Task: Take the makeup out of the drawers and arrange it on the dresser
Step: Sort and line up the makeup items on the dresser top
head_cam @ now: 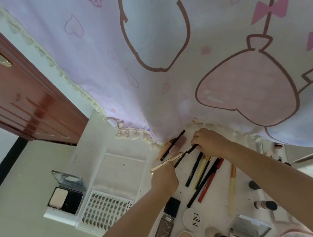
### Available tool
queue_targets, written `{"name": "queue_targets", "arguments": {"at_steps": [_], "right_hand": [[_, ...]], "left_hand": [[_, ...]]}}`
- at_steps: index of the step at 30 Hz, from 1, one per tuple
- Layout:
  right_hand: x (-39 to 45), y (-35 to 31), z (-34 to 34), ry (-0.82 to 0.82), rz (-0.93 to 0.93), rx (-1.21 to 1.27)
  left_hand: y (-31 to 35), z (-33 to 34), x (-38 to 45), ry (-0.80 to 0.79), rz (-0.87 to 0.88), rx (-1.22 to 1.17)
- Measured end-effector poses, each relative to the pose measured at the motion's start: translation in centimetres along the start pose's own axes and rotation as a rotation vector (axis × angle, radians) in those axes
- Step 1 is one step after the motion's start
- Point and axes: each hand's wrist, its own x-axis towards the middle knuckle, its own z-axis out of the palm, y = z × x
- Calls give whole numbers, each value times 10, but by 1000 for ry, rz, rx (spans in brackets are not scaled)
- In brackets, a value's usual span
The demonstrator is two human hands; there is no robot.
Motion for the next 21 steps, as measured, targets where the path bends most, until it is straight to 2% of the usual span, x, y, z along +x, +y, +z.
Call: {"name": "queue_targets", "arguments": {"at_steps": [12,21], "right_hand": [[4,8,5,5,70,79],[2,6,6,-11,13,53]], "left_hand": [[-1,1,9,8,35,-6],[-1,3,11,19,102,39]]}}
